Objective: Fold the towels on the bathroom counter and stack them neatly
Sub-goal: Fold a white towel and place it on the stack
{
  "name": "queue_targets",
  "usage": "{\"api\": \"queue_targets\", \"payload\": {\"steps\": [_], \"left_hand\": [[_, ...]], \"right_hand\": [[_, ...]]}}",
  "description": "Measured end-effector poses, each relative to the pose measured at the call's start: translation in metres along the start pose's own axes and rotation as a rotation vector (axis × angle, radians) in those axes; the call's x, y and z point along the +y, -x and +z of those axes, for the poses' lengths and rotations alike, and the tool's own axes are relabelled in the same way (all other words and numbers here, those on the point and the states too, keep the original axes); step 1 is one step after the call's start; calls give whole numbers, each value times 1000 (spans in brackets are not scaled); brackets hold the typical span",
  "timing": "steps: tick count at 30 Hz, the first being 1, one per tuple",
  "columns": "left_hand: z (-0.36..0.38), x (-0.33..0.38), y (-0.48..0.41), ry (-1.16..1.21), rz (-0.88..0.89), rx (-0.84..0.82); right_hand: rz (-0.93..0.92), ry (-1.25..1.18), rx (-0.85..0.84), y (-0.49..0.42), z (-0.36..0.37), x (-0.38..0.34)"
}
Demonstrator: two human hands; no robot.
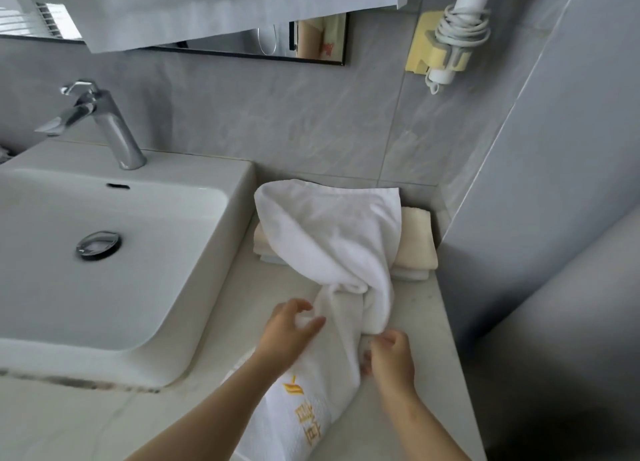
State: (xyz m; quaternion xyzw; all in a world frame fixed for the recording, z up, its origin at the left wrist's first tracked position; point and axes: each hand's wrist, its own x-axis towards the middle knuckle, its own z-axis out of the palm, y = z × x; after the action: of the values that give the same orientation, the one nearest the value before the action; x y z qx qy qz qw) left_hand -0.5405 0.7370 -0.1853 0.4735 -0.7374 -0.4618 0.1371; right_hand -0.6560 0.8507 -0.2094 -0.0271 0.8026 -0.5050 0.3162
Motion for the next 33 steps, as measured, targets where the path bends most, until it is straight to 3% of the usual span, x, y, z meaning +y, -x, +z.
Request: {"api": "queue_targets", "payload": {"steps": [3,8,11,16,18,21,25,29,33], "left_hand": [[-1,-16,17,-210,79,-95],[8,-21,30,-274,95,5],[7,-11,36,-49,-31,44],[3,-9,43,601,-392,6],[7,-14,49,751,-488,-7],[16,-18,54,732,-489,-5],[18,-10,55,832,-578,-137],[24,-6,58,815,-557,-187],[27,-2,56,453,-342,-47]], "right_hand": [[67,-77,-105,14,2,12],[-22,46,-333,38,-6,4],[-36,16,-350,47,-2,4],[91,-384,-347,60,-1,9],[87,-442,-318,61,-3,9],[164,-523,-320,55,-8,6],[457,-659,-585,65,-20,6],[377,-581,-651,57,-21,4],[287,-433,-626,54,-19,-2]]}}
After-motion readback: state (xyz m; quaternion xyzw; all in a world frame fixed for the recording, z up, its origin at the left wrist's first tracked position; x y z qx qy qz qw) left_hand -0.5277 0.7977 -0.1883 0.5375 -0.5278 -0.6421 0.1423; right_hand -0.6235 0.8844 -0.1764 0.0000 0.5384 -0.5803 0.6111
